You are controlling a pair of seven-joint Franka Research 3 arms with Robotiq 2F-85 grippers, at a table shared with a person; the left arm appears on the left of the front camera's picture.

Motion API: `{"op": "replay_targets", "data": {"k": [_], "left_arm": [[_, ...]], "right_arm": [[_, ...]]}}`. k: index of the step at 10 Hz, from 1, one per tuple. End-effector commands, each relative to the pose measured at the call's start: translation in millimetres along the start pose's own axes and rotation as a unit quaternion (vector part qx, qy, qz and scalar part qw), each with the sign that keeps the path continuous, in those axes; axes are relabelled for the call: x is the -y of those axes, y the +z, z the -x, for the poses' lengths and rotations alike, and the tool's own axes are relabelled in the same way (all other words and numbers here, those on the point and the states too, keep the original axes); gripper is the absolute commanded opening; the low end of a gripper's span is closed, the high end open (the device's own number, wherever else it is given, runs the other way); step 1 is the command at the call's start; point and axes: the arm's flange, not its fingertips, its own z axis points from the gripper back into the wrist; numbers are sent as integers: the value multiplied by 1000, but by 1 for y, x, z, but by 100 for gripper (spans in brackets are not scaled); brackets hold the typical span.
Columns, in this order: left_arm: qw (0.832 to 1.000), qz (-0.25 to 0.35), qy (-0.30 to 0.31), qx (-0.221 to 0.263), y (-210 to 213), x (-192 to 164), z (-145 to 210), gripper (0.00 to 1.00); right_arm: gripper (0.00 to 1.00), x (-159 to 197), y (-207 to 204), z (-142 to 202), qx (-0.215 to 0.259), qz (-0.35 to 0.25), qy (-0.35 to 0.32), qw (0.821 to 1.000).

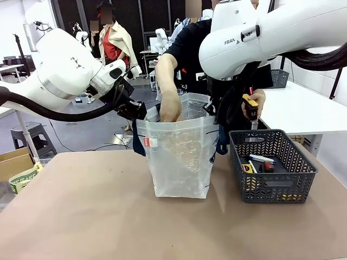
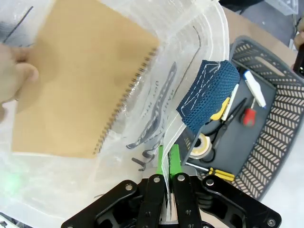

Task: Transfer purchased items from the store into the shopping bag.
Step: Move the Reusable shopping bag to the right side of the table.

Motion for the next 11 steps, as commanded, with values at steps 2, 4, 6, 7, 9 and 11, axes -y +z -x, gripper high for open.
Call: {"op": "replay_targets", "data": {"k": [2,4,6,7,9,11], "left_arm": [[1000,-2,0,3,1,0,-1,0],[1000,-2,0,3,1,0,-1,0],[1000,-2,0,3,1,0,-1,0],[1000,-2,0,3,1,0,-1,0],[1000,-2,0,3,1,0,-1,0],[1000,-2,0,3,1,0,-1,0]], "right_arm": [[0,2,0,0,-3,0,-3,1000],[0,2,0,0,-3,0,-3,1000],[0,2,0,0,-3,0,-3,1000],[0,2,0,0,-3,0,-3,1000],[0,2,0,0,-3,0,-3,1000],[0,2,0,0,-3,0,-3,1000]]}}
